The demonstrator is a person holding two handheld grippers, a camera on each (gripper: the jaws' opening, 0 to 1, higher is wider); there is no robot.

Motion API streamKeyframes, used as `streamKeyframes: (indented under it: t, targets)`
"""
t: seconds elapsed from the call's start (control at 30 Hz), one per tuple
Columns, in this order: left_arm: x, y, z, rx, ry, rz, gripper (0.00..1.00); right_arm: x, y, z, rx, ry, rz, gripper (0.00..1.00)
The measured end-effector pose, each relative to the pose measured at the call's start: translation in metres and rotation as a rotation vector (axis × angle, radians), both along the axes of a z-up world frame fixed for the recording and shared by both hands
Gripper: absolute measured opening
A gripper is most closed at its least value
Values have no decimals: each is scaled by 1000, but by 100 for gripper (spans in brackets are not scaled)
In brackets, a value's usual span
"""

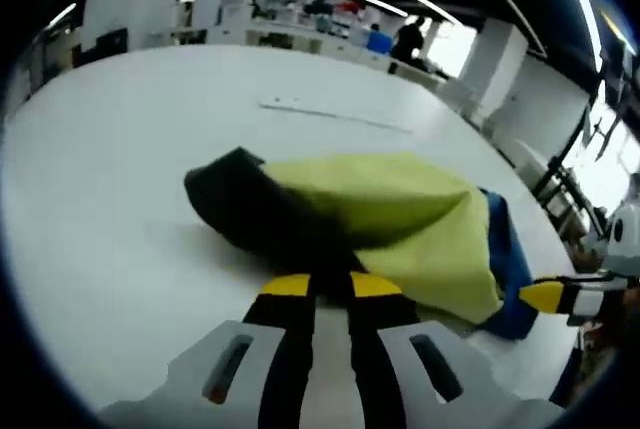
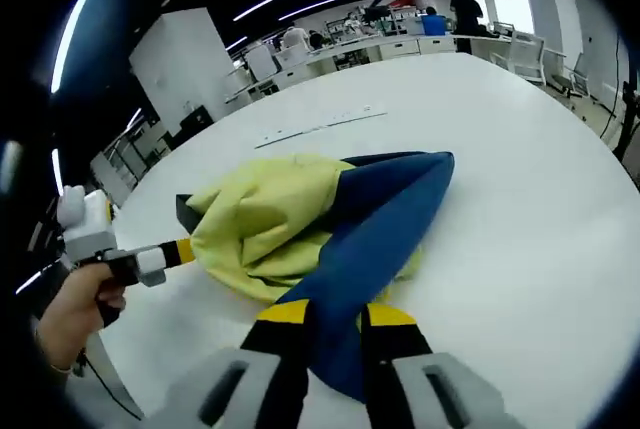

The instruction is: Fold the garment on the visible template until the final outline fits inside the template.

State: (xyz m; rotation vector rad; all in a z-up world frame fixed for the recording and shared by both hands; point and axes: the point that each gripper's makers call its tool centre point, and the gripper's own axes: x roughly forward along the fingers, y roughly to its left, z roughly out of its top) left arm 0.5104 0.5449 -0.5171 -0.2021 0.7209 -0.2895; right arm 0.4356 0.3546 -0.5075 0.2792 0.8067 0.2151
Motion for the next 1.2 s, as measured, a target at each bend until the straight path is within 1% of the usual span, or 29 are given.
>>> streamKeyframes:
  t: [0.07,0.17,0.23,0.47,0.57,0.7,0.93,1.03,1.2]
  targets:
    - [0,0,-1,-3,4,0,0,1,1,1,9,-8,-2,4]
    - [-1,1,1,-9,-2,-9,0,2,1,3,7,-16,5,0]
    - [-2,2,3,-12,-4,-16,0,3,0,7,13,-21,4,0]
    - [-4,7,17,-6,-42,-44,0,7,-7,22,15,-50,10,0]
    - [-4,9,24,-9,-61,-51,0,9,-12,29,3,-67,16,0]
    - [-6,11,35,-7,-83,-71,0,14,-23,35,-25,-82,18,0]
    - [-7,27,47,-5,-98,-81,0,23,-57,48,-63,-97,-7,0]
    - [-8,33,47,-7,-93,-83,0,27,-72,46,-110,-94,-3,0]
    - [-8,45,51,8,-97,-97,0,34,-97,36,-153,-70,-20,0]
